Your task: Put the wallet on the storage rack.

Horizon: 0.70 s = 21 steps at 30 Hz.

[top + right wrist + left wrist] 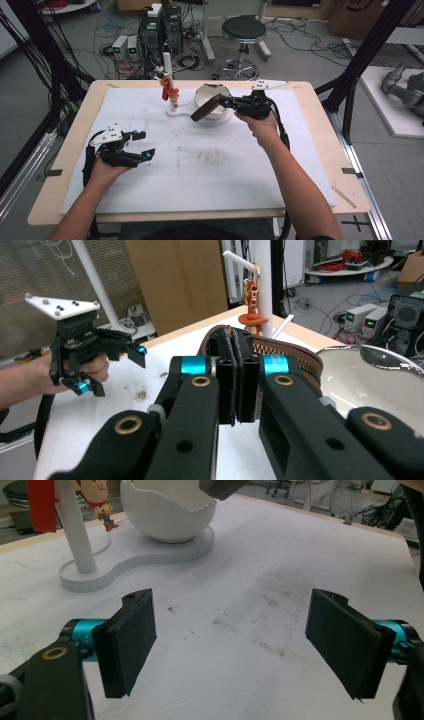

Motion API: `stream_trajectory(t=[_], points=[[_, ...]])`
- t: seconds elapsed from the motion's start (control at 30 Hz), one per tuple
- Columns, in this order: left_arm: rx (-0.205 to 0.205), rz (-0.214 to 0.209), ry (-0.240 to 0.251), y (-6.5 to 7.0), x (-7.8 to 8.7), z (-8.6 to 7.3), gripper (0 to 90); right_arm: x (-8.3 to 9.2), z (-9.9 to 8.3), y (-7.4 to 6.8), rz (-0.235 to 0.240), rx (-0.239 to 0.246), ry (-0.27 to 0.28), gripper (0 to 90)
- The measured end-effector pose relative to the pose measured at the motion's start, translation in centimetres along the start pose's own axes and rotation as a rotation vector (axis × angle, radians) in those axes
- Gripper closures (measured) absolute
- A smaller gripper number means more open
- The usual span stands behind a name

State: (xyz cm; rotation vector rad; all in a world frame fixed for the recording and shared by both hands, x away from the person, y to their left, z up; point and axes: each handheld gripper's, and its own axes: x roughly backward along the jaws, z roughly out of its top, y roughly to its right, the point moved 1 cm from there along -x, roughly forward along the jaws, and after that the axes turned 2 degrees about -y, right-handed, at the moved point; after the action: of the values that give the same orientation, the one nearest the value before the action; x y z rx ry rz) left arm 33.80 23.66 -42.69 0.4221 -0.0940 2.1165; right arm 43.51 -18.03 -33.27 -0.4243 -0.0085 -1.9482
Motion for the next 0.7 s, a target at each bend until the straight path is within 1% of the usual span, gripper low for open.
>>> stream_trajectory(t=[0.23, 0.27, 0.3, 0.37, 0.7], points=[[-0.005, 0.002, -0.003, 0.0, 0.0, 0.0, 20.2, -0.7, 0.6, 1.6, -0.035, -0.022, -0.005, 90.0], [-0.006, 0.002, -0.002, 0.0, 0.0, 0.0, 20.2, -0.7, 0.7, 1.8, -0.048, -0.018, 0.0, 90.0], [-0.006, 0.002, -0.004, 0.0, 0.0, 0.0, 20.2, -0.8, 0.7, 2.0, -0.049, -0.027, 0.004, 90.0], [-0.003, 0.003, -0.003, 0.0, 0.0, 0.0, 20.2, -1.0, 0.9, 2.5, -0.064, -0.032, 0.007, 90.0], [-0.001, 0.003, -0.003, 0.0, 0.0, 0.0, 20.2, -1.4, 0.6, 4.6, -0.12, -0.062, 0.006, 90.0]])
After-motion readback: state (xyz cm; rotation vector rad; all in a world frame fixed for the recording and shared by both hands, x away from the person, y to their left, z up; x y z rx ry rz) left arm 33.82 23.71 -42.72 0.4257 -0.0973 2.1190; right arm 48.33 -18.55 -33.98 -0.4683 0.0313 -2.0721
